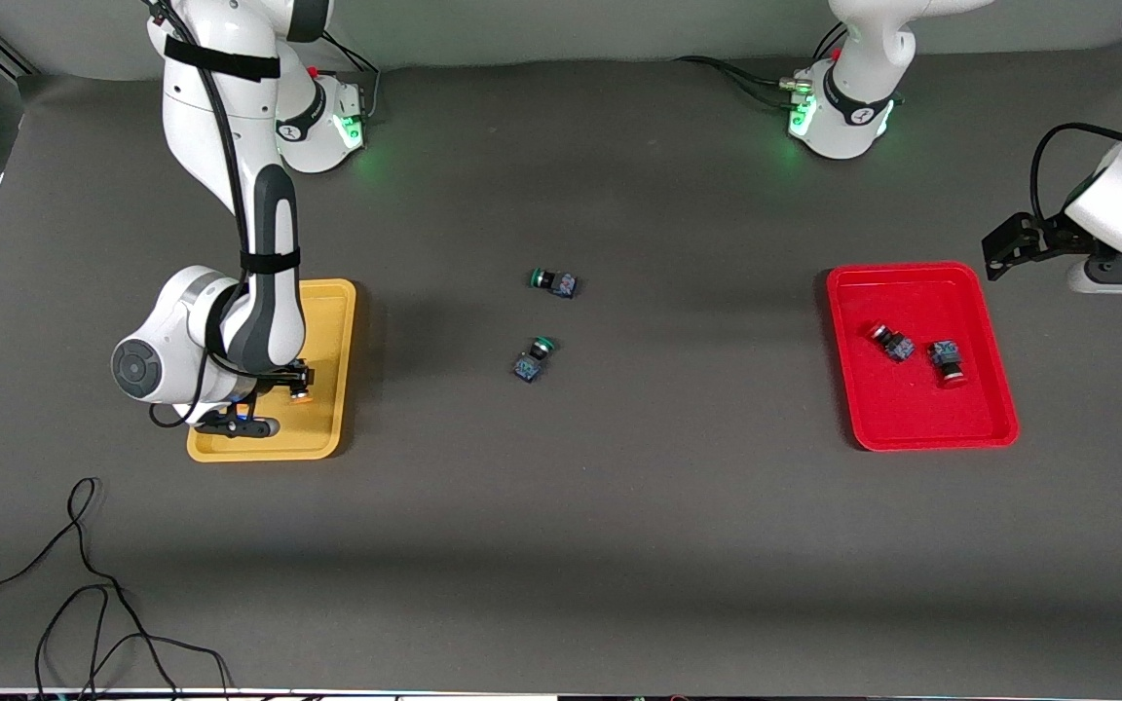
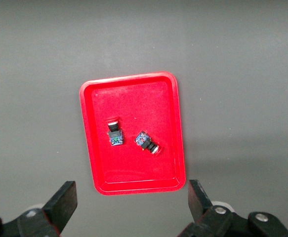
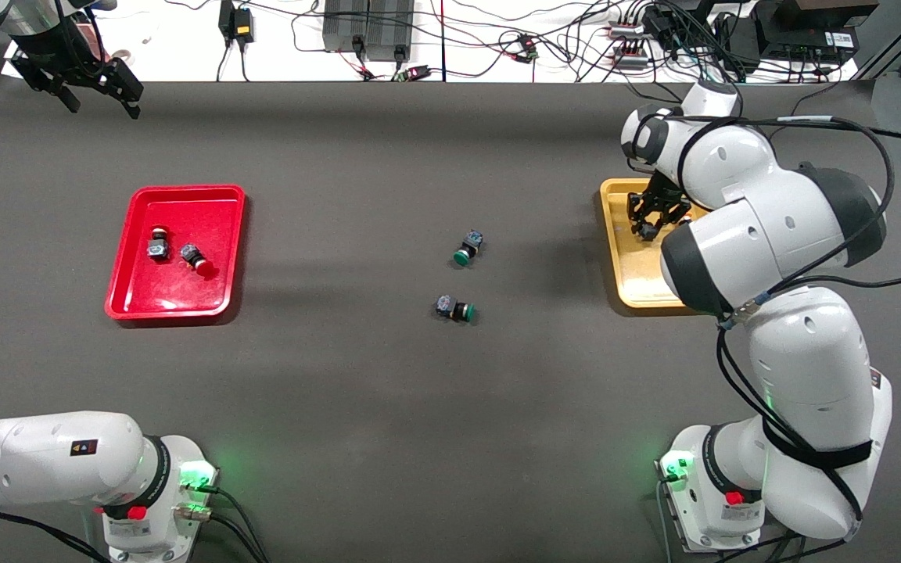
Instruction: Place red and yellow buttons in trays
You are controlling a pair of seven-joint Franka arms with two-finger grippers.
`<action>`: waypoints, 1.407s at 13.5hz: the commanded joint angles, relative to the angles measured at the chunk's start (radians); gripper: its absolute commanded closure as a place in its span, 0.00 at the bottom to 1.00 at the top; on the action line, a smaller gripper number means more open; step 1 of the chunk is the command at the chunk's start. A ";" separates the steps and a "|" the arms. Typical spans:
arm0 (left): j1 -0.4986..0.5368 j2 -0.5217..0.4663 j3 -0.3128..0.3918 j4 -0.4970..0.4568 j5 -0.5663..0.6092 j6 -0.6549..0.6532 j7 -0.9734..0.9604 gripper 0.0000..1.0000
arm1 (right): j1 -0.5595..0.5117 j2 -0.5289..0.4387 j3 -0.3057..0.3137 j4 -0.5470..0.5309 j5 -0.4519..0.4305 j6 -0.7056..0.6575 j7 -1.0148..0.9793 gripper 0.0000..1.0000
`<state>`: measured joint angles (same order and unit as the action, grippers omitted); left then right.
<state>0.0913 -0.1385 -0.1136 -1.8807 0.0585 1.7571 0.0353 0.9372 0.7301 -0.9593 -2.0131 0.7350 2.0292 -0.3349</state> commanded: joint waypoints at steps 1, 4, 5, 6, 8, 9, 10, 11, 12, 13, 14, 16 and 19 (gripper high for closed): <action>-0.021 0.011 0.020 0.012 0.018 0.005 -0.026 0.00 | -0.006 -0.055 -0.007 0.036 0.014 -0.023 -0.001 0.00; -0.018 0.060 0.022 0.087 0.021 -0.019 -0.014 0.00 | 0.029 -0.080 -0.103 0.155 -0.057 -0.197 0.052 0.00; -0.018 0.074 0.022 0.107 0.030 -0.019 -0.011 0.00 | 0.038 -0.081 -0.133 0.206 -0.084 -0.260 0.078 0.00; -0.018 0.088 0.022 0.126 0.047 -0.024 -0.012 0.00 | 0.052 -0.086 -0.162 0.252 -0.101 -0.305 0.097 0.00; -0.019 0.091 0.020 0.129 0.049 -0.041 -0.018 0.00 | 0.106 -0.097 -0.246 0.319 -0.120 -0.381 0.102 0.00; -0.019 0.094 0.018 0.129 0.049 -0.042 -0.025 0.00 | 0.151 -0.100 -0.294 0.333 -0.121 -0.395 0.103 0.00; -0.021 0.095 0.018 0.129 0.049 -0.042 -0.026 0.00 | 0.234 -0.101 -0.379 0.338 -0.137 -0.399 0.111 0.00; -0.019 0.096 0.018 0.129 0.049 -0.042 -0.026 0.00 | 0.305 -0.101 -0.445 0.338 -0.144 -0.399 0.126 0.00; -0.019 0.096 0.018 0.127 0.049 -0.045 -0.028 0.00 | 0.349 -0.101 -0.488 0.340 -0.149 -0.411 0.134 0.00; -0.016 0.096 0.018 0.129 0.047 -0.057 -0.026 0.00 | 0.363 -0.110 -0.512 0.364 -0.161 -0.444 0.139 0.00; -0.016 0.096 0.020 0.127 0.047 -0.057 -0.026 0.00 | 0.362 -0.132 -0.510 0.402 -0.189 -0.478 0.154 0.00; -0.015 0.094 0.022 0.129 0.047 -0.064 -0.025 0.00 | 0.342 -0.271 -0.440 0.438 -0.311 -0.498 0.194 0.00; -0.016 0.092 0.022 0.127 0.047 -0.070 -0.028 0.00 | 0.052 -0.548 -0.047 0.453 -0.582 -0.497 0.289 0.00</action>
<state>0.0895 -0.0502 -0.1001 -1.7737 0.0912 1.7179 0.0266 1.1822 0.4189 -1.2728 -1.5626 0.2993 1.5464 -0.1295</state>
